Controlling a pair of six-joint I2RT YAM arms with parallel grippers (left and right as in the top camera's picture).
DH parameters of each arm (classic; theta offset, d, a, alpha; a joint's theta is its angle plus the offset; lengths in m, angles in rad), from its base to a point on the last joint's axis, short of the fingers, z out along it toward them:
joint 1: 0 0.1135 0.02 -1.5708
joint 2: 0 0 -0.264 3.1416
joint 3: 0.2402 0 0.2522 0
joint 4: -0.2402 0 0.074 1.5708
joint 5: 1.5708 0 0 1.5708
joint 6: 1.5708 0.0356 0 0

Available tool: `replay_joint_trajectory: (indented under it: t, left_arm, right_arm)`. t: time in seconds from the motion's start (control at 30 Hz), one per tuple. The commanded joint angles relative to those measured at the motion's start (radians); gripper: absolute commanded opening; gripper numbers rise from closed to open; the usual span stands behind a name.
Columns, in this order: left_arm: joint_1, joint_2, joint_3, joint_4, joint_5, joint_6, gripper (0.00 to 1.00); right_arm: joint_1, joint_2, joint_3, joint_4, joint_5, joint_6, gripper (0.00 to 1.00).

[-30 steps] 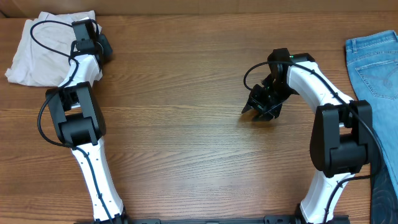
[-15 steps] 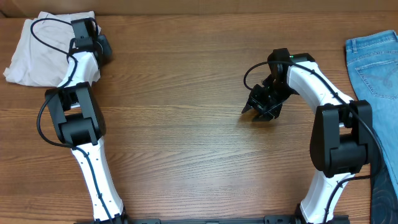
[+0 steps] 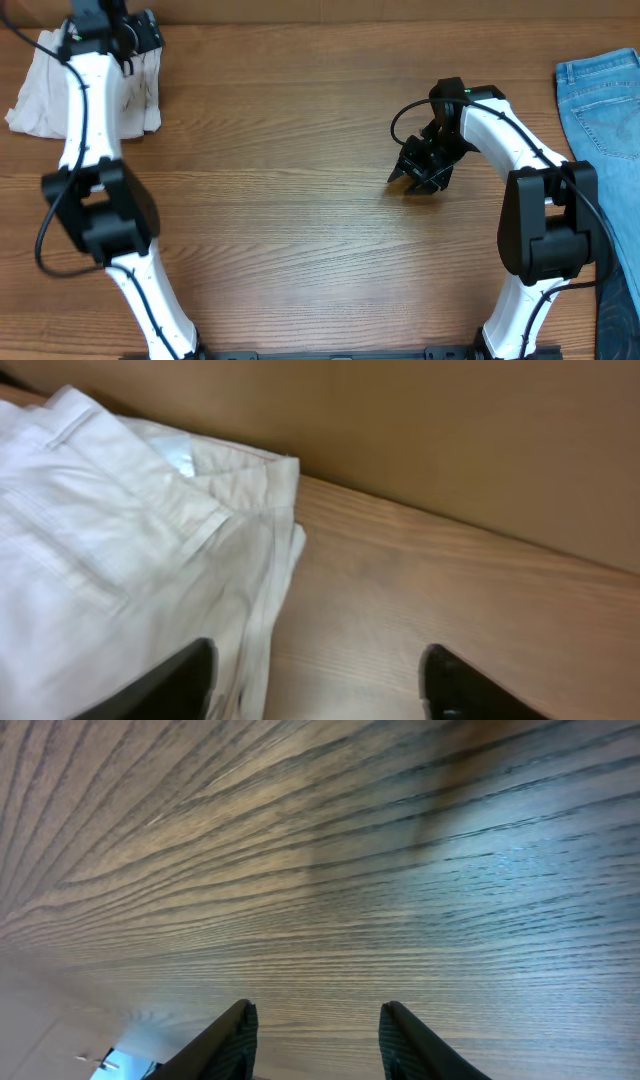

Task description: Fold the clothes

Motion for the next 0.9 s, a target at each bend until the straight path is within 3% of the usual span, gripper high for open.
replay_joint_trajectory:
  t: [0.0,0.07,0.1,0.23,0.43,0.87]
  left_arm:
    - [0.022,-0.154,0.027,-0.166,-0.017,0.003,0.38]
    - [0.034,-0.197,0.027,-0.290,-0.081,0.003,0.04]
    - [0.052,-0.223,0.027,-0.425,-0.138,0.003,0.04]
    - [0.106,-0.216,0.014,-0.603,-0.199,-0.048,0.04]
    - [0.231,-0.165,-0.084,-0.537,-0.209,-0.199,0.04]
    - [0.326,0.139,-0.097,-0.501,-0.052,-0.259,0.04]
  right_arm:
    - [0.006,-0.037,0.018,0.002,-0.011,0.003,0.44]
    - [0.006,-0.037,0.018,0.004,-0.011,-0.001,0.44]
    - [0.006,-0.037,0.018,0.010,-0.011,0.000,0.44]
    - [0.006,-0.037,0.018,0.018,-0.011,-0.001,0.44]
    - [0.010,-0.037,0.018,0.011,-0.011,-0.036,0.43]
    - [0.061,-0.037,0.018,0.049,-0.011,-0.037,0.44]
